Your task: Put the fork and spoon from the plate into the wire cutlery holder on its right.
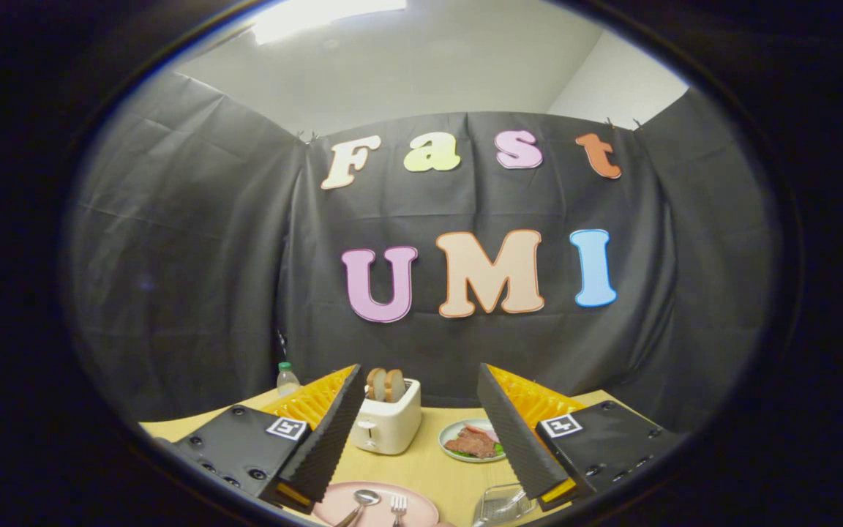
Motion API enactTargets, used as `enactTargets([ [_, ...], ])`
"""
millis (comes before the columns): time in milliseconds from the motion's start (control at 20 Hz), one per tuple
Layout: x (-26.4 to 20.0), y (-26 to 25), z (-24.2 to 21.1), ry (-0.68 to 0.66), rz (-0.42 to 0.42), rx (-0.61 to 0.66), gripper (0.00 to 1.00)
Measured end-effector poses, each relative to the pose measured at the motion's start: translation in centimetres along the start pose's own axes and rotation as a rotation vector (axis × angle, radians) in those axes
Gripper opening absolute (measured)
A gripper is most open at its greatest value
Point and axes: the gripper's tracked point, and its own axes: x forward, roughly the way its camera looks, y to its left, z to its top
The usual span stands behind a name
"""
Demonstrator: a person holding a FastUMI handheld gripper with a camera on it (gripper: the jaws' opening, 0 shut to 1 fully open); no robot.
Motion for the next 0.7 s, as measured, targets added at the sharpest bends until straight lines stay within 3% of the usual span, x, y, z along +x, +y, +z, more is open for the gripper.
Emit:
enactTargets([
  [700, 0.1, 1.6, -8.6, 0.205, 0.065, -0.039, 0.99],
])
